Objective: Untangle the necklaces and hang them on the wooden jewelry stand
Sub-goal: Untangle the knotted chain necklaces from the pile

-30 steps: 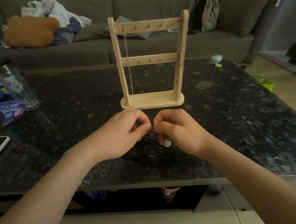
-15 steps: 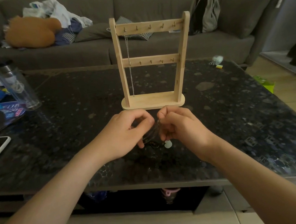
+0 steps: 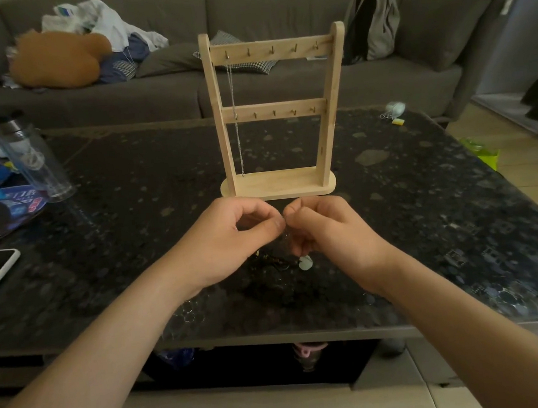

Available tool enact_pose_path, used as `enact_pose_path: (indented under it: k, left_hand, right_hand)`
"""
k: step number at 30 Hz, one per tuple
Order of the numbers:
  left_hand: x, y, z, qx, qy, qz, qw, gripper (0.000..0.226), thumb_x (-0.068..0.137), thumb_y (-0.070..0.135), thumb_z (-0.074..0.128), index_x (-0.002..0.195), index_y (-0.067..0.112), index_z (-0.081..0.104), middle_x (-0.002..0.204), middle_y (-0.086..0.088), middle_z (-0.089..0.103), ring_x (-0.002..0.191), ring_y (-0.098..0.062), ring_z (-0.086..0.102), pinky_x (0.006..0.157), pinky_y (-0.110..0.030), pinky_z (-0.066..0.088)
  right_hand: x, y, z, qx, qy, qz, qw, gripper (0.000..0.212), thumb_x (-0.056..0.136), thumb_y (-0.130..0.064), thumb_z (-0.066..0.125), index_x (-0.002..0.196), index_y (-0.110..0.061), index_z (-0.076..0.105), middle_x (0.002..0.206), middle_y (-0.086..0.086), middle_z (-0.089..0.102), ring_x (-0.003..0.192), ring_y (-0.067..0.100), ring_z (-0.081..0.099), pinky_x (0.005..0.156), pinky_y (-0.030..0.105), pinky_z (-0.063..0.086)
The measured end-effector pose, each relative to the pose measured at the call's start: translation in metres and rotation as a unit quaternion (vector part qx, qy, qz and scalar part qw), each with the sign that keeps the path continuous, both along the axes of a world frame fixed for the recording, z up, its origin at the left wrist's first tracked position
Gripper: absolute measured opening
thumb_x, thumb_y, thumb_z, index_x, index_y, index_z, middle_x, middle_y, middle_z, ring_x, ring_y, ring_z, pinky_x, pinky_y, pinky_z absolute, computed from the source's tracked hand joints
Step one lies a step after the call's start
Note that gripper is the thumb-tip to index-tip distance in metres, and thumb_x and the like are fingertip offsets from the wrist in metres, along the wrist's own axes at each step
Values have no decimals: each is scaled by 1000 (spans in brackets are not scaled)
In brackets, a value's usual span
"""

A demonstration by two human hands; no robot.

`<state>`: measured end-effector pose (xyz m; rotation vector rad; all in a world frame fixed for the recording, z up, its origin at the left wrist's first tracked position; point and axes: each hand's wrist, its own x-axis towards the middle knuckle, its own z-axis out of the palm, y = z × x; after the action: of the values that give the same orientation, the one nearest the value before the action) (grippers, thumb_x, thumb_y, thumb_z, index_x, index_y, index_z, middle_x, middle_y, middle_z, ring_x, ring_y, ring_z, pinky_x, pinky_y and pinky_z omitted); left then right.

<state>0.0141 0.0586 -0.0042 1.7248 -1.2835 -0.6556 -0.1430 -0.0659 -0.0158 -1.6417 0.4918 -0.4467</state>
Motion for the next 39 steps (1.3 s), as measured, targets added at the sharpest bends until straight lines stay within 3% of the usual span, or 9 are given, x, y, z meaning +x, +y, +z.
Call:
enact_pose_path:
  k: [7, 12, 15, 20, 25, 30, 32, 35, 39]
  left_hand:
    - [4, 1, -1, -4, -5, 12, 1000, 12, 106, 29, 67, 99, 30, 77, 102, 6, 77, 102, -14, 73, 103, -47, 58]
    - [6, 1, 2, 19, -14, 20, 1000, 13, 106, 31, 65, 100, 30, 77, 101, 7, 75, 101, -10, 71, 100, -39, 57]
    - [4, 1, 6, 37, -8, 21, 999, 18, 106, 31, 62, 99, 27, 78, 98, 6, 77, 94, -4, 70, 92, -32, 53]
    - [5, 0, 8, 39, 12, 38, 998, 26, 106, 33, 61, 98, 22, 83, 99, -2, 81, 103, -23, 74, 102, -50, 57]
    - [8, -2, 3, 35, 39, 24, 998, 25, 110, 25, 57, 104, 16, 79, 100, 1, 82, 102, -14, 77, 98, -41, 60]
    - [4, -4, 0, -11, 56, 30, 998, 14, 105, 14, 65, 99, 13, 77, 88, -1, 82, 82, -5, 75, 75, -14, 53]
    - [3, -4, -1, -24, 63, 35, 997, 10, 104, 11, 67, 98, 11, 75, 85, -5, 79, 79, -10, 72, 76, -19, 55]
    - [1, -5, -3, -29, 100, 23, 994, 7, 105, 6, 65, 99, 8, 69, 76, -7, 70, 71, -14, 62, 75, -30, 53]
    - [-2, -5, 0, -6, 153, -16, 988, 13, 109, 2, 54, 103, 10, 63, 75, 0, 62, 65, -8, 51, 68, -26, 48]
  right_hand:
    - [-2, -4, -1, -34, -3, -23, 999, 15, 104, -22, 68, 99, -17, 81, 90, 3, 77, 88, 15, 70, 79, 28, 55]
    - [-4, -6, -2, -79, 8, -31, 996, 13, 102, -24, 71, 97, -17, 80, 85, -6, 79, 81, 5, 71, 72, 14, 54]
    - [-3, -7, -1, -123, 23, -19, 992, 16, 105, -25, 67, 93, -23, 78, 82, -8, 78, 78, 5, 71, 71, 16, 55]
    - [-1, -11, 4, -204, 58, -9, 977, 14, 105, -31, 66, 96, -24, 74, 86, 3, 77, 82, 27, 72, 75, 40, 62]
    - [-3, -11, 14, -228, 77, 21, 970, 17, 109, -28, 59, 96, -24, 69, 86, 4, 76, 74, 19, 68, 72, 35, 59]
    - [-2, -2, 20, -229, 107, 34, 967, 22, 98, -32, 55, 88, -17, 67, 81, 6, 73, 64, 5, 57, 60, 25, 50]
    - [-2, 0, 22, -234, 122, 36, 964, 24, 98, -32, 53, 88, -15, 66, 84, 9, 73, 63, 4, 55, 59, 21, 47]
    - [-3, 2, 22, -243, 136, 37, 960, 26, 101, -29, 48, 88, -12, 65, 86, 10, 73, 68, 8, 57, 67, 31, 51]
    - [-2, 3, 20, -218, 132, 29, 967, 30, 107, -24, 43, 86, -18, 62, 80, 2, 69, 71, 10, 59, 71, 38, 53]
